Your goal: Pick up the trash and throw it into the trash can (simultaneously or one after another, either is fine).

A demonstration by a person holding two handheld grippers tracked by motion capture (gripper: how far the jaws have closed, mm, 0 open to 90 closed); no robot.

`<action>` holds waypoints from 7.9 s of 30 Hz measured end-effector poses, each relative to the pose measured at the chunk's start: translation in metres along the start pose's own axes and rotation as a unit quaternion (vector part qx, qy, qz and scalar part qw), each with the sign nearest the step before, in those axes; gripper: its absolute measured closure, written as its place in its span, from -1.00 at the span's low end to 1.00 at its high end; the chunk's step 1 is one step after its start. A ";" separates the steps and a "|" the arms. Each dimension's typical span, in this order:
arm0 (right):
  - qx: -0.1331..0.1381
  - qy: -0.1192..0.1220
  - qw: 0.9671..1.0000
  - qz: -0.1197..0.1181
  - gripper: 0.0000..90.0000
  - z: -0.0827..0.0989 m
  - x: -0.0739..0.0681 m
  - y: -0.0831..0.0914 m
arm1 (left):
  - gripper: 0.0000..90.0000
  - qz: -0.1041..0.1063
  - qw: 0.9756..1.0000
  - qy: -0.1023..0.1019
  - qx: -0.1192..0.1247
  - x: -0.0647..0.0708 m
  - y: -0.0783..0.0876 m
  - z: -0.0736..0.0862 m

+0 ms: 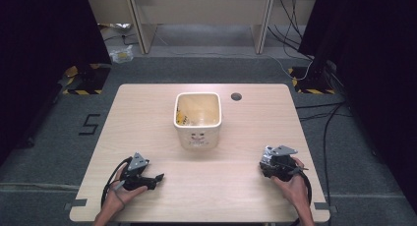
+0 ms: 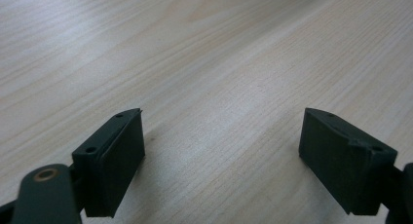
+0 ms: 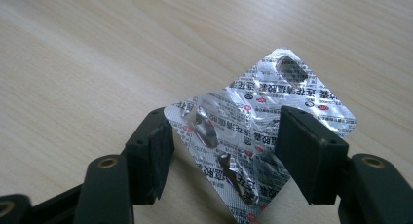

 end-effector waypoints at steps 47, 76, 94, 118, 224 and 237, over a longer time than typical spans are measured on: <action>0.133 0.078 0.987 0.039 0.83 -0.069 -0.006 0.059 | -0.65 0.000 1.000 0.000 0.000 0.000 0.000 0.000; 0.176 0.084 0.981 0.015 0.83 -0.105 -0.019 0.071 | -0.65 0.000 1.000 0.000 0.000 0.000 0.000 0.000; 0.205 0.108 0.973 0.004 0.83 -0.162 -0.030 0.083 | -0.65 0.000 1.000 0.001 0.000 0.000 0.000 0.000; 0.214 0.174 0.961 -0.038 0.83 -0.248 -0.079 0.072 | -0.65 0.000 1.000 -0.001 0.000 0.000 0.000 0.000; 0.178 0.062 0.981 -0.044 -0.41 -0.248 -0.055 0.038 | -0.65 0.000 1.000 0.000 0.001 0.000 0.000 0.000; 0.177 0.058 0.982 -0.012 -0.41 -0.230 -0.036 0.047 | -0.65 0.000 1.000 0.000 0.000 0.000 0.000 0.000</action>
Point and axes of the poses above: each handheld gripper's, and its own axes: y roughly backward along the jaws, z roughly out of its underside, x roughly to its right, the point moved 6 cm from there along -y, roughly forward along the jaws, and after that the axes turned 4 degrees about y, right-handed, at the moved point
